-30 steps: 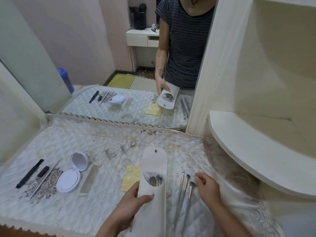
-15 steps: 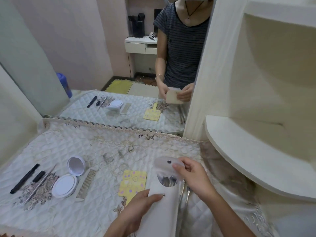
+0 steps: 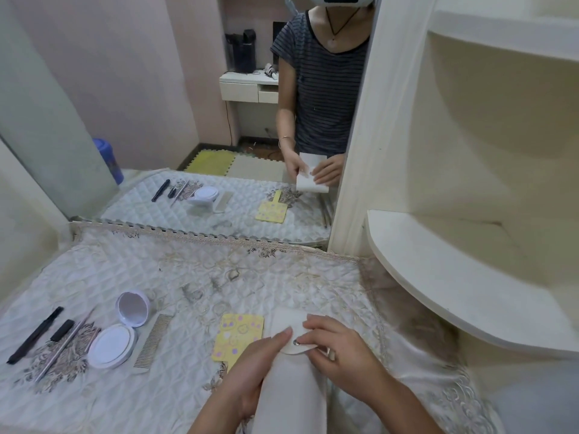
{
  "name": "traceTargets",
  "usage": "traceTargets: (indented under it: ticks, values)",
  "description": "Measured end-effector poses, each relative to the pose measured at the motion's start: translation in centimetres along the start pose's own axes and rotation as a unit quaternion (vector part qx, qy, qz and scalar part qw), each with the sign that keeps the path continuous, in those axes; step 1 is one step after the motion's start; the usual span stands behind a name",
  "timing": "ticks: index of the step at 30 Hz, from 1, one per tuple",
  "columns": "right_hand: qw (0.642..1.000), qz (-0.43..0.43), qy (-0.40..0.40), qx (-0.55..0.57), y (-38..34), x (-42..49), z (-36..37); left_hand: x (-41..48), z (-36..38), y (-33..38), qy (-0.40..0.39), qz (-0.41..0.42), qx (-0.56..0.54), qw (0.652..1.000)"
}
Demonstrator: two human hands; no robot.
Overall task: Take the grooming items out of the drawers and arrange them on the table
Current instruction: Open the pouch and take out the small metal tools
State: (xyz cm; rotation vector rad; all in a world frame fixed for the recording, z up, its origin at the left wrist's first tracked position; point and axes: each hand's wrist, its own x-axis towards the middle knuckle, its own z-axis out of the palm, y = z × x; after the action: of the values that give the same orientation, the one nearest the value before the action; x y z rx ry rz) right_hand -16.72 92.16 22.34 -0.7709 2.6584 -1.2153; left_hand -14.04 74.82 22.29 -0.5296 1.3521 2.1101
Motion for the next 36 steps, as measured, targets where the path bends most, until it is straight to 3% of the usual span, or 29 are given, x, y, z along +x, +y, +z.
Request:
traceTargets:
  ticks: [11, 14, 17, 20, 22, 25, 30, 34, 36]
  values:
    - [0.996, -0.055, 0.037, -0.067, 0.9, -1.0, -0.3, 0.5, 0.9, -0.8, 0.057, 0.003, 0.067, 0.996]
    - [0.992, 0.079, 0.059, 0.085, -0.2, -1.2, -0.4, 0.6, 1.3, -0.7, 0.057, 0.015, 0.075, 0.995]
    - [0.950, 0.164, 0.156, 0.213, -0.3, -1.3, 0.1, 0.8, 1.5, -0.7, 0.091, 0.030, 0.090, 0.991]
    - [0.871, 0.261, 0.098, 0.405, -0.6, -1.4, 0.4, 0.8, 2.1, -0.8, 0.094, 0.063, 0.120, 0.986]
    - [0.849, 0.286, 0.049, 0.442, -1.0, -1.6, 0.7, 0.5, 2.8, -0.8, 0.096, 0.079, 0.138, 0.983]
    - [0.822, 0.307, 0.055, 0.477, -1.1, -1.8, 1.2, 0.4, 2.9, -1.2, 0.103, 0.102, 0.144, 0.979]
    - [0.808, 0.324, 0.058, 0.489, -0.5, -1.7, 2.5, 0.9, 2.0, -2.1, 0.125, 0.117, 0.164, 0.972]
    - [0.831, 0.342, 0.091, 0.429, 0.2, -2.2, 4.4, 1.4, 0.0, -3.4, 0.153, 0.128, 0.206, 0.958]
    - [0.850, 0.376, 0.129, 0.346, 1.3, -2.8, 5.1, 1.7, -1.4, -3.6, 0.192, 0.159, 0.237, 0.939]
